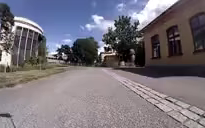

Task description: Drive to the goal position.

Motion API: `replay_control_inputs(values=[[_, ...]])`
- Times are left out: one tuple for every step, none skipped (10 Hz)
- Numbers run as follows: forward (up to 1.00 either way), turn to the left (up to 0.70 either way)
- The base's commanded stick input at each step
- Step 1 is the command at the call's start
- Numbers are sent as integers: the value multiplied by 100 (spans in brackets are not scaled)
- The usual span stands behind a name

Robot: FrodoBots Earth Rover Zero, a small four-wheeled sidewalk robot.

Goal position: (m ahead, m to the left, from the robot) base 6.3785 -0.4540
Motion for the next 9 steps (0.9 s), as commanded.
replay_control_inputs(values=[[85, 0], [85, 0], [85, 0], [85, 0], [85, 0], [85, 0], [85, 0], [85, 0], [85, 0]])
